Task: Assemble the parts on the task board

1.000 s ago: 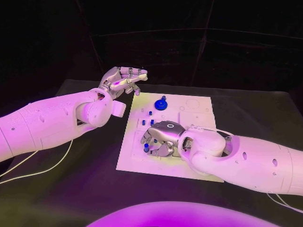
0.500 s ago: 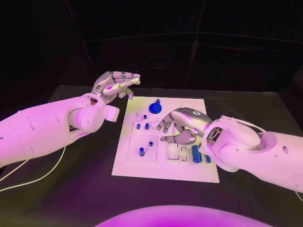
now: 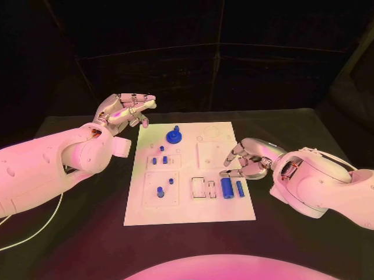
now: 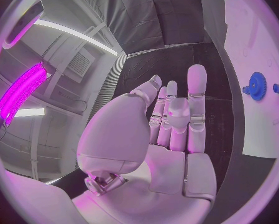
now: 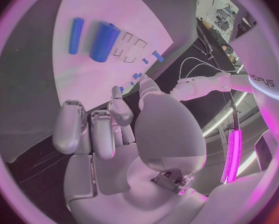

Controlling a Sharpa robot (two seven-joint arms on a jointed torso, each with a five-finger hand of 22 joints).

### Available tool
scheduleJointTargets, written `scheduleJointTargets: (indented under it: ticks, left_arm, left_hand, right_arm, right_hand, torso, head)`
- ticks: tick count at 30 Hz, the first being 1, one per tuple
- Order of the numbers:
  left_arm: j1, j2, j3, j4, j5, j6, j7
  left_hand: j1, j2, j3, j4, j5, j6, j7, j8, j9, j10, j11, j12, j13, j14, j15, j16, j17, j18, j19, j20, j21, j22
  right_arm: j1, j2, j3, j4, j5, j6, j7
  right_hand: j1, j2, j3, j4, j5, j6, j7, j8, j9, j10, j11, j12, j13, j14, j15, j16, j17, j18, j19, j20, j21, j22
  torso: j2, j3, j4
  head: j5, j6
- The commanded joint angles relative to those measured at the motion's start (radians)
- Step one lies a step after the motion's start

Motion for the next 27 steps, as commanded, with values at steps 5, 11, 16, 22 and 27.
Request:
scheduleJointTargets:
  ticks: [5,11,16,22,27]
  left_arm:
    - [0.001,0.000,-0.002,0.005,0.003,0.007,0.004]
    - [0.001,-0.001,-0.004,0.005,0.003,0.007,0.004]
    - [0.001,-0.001,-0.005,0.005,0.003,0.008,0.004]
    - [0.001,0.000,-0.006,0.004,0.003,0.010,0.003]
    - [0.001,0.001,-0.006,0.004,0.003,0.011,0.003]
  left_hand:
    - [0.007,0.002,-0.006,-0.002,0.003,0.003,0.001,0.006,-0.001,-0.007,0.003,0.003,0.001,-0.004,-0.001,-0.001,-0.001,0.007,-0.005,-0.002,-0.004,-0.001]
    - [0.005,0.002,-0.008,-0.001,0.003,0.004,0.001,0.007,-0.001,-0.008,0.003,0.005,0.002,-0.004,0.000,-0.001,-0.001,0.007,-0.005,-0.002,-0.005,-0.002]
    - [0.005,0.002,-0.008,-0.001,0.003,0.004,0.001,0.007,-0.001,-0.008,0.003,0.005,0.002,-0.004,0.000,-0.001,-0.001,0.007,-0.005,-0.002,-0.005,-0.002]
    - [0.005,0.002,-0.008,-0.001,0.003,0.004,0.001,0.007,-0.001,-0.008,0.003,0.005,0.002,-0.004,0.000,-0.001,-0.001,0.007,-0.005,-0.002,-0.005,-0.002]
    - [0.005,0.002,-0.008,-0.001,0.003,0.004,0.001,0.007,-0.001,-0.008,0.003,0.005,0.002,-0.004,0.000,-0.001,-0.001,0.007,-0.005,-0.002,-0.005,-0.002]
  right_arm:
    - [-0.012,-0.020,-0.020,0.012,-0.094,0.024,-0.155]
    - [-0.022,-0.017,-0.027,0.008,-0.121,0.065,-0.166]
    - [-0.028,-0.003,-0.029,0.002,-0.137,0.067,-0.167]
    - [-0.033,0.022,-0.029,-0.008,-0.147,0.055,-0.166]
    - [-0.041,0.047,-0.029,-0.025,-0.151,0.064,-0.165]
  right_hand:
    - [-0.004,0.044,-0.074,0.016,0.001,-0.021,-0.002,0.066,0.015,0.017,0.004,0.126,0.163,0.074,0.000,0.014,0.094,-0.015,-0.001,0.002,0.009,0.006]
    - [-0.030,0.050,-0.108,0.018,-0.009,-0.021,-0.006,0.096,0.025,0.015,0.002,0.133,0.179,0.074,-0.001,0.016,0.099,-0.017,0.001,0.003,0.013,0.015]
    - [-0.033,0.052,-0.115,0.018,-0.010,-0.018,-0.008,0.107,0.030,0.015,0.000,0.134,0.182,0.074,-0.002,0.016,0.099,-0.017,0.001,0.002,0.013,0.014]
    - [-0.032,0.054,-0.119,0.017,-0.005,-0.017,-0.009,0.114,0.033,0.015,-0.001,0.135,0.186,0.074,-0.003,0.016,0.100,-0.017,0.001,0.001,0.014,0.017]
    - [-0.030,0.056,-0.120,0.017,0.000,-0.017,-0.010,0.118,0.035,0.019,-0.002,0.142,0.195,0.075,-0.004,0.017,0.102,-0.017,0.002,0.001,0.015,0.018]
  torso:
    - [-0.006,0.0006,-0.0120]
    - [-0.005,-0.0005,-0.0124]
    - [-0.004,-0.0002,-0.0132]
    - [-0.004,-0.0006,-0.0106]
    - [-0.004,-0.0020,-0.0096]
  head:
    - [-0.003,-0.006]
    - [-0.003,-0.007]
    - [-0.003,-0.007]
    - [-0.002,-0.008]
    - [0.001,-0.009]
